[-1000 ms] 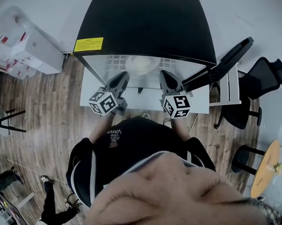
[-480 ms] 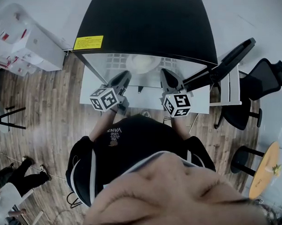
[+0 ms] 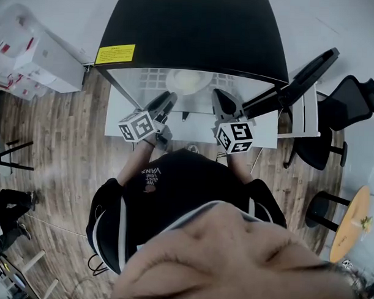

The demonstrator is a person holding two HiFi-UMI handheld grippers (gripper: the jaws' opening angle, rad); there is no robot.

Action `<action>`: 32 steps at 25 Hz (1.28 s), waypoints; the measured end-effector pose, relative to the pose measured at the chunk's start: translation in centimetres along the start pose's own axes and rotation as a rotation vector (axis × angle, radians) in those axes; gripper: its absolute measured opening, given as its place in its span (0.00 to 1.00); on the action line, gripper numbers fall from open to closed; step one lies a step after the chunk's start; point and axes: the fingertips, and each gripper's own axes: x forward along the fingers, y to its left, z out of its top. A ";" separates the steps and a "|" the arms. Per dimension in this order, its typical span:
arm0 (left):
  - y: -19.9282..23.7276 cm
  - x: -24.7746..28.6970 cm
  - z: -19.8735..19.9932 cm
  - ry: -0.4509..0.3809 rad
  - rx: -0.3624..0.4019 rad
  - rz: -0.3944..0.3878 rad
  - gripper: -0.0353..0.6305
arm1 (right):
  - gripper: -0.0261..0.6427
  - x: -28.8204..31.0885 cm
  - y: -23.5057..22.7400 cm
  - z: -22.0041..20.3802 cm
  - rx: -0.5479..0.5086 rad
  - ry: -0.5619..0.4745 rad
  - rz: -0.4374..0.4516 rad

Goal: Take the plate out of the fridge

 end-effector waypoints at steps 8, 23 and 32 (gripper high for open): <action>-0.5 0.7 0.3 0.005 -0.070 -0.025 0.25 | 0.06 -0.3 -0.2 -0.1 0.000 0.003 -0.005; 0.0 2.0 0.2 0.001 -0.325 -0.027 0.23 | 0.06 -0.6 -1.1 -0.3 0.010 0.005 -0.015; 0.7 2.0 0.0 -0.008 -0.396 -0.004 0.15 | 0.06 -0.4 -1.2 -0.5 0.018 0.007 -0.015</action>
